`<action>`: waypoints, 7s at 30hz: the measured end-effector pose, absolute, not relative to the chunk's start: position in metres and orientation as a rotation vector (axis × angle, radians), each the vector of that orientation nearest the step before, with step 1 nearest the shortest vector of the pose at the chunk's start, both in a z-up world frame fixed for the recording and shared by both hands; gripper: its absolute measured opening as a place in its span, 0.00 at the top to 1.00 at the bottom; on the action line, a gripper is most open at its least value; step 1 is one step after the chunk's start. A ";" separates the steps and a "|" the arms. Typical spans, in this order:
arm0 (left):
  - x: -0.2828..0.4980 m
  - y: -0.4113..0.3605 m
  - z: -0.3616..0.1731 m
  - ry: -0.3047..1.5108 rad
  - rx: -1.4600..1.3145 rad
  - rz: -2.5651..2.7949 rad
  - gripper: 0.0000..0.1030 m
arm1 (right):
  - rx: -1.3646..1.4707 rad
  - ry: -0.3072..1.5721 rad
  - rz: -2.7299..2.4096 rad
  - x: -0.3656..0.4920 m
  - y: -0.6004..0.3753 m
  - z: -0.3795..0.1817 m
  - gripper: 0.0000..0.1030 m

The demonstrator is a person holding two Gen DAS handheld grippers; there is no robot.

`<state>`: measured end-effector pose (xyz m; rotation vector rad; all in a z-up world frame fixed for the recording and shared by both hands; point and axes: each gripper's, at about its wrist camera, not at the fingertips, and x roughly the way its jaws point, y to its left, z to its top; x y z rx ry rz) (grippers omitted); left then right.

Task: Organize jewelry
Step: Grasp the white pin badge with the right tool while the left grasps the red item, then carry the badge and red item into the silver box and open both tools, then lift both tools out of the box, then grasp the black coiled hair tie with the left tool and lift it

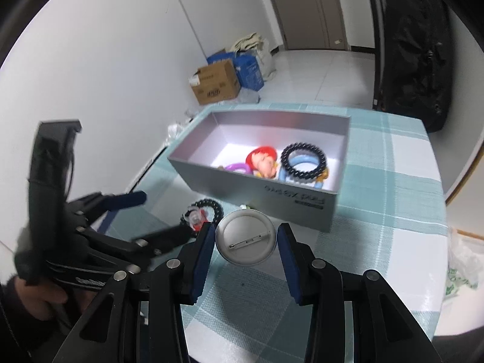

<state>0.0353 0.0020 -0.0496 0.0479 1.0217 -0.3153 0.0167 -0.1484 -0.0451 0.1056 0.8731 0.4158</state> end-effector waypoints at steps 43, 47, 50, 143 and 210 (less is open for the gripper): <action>0.040 -0.005 -0.054 1.017 0.041 -0.387 0.99 | 0.247 0.829 0.380 0.021 -0.177 -0.038 0.60; 0.040 -0.002 -0.052 1.016 0.018 -0.398 0.99 | 0.257 0.826 0.381 0.021 -0.179 -0.037 0.60; 0.039 -0.001 -0.049 1.006 0.007 -0.408 0.99 | 0.261 0.825 0.383 0.022 -0.180 -0.037 0.60; 0.085 -0.002 -0.011 0.843 -0.126 -0.457 0.36 | 0.234 0.759 0.410 0.085 -0.176 -0.029 0.37; 0.042 -0.009 -0.066 1.083 0.087 -0.392 0.64 | 0.281 0.975 0.274 0.025 -0.181 -0.069 0.09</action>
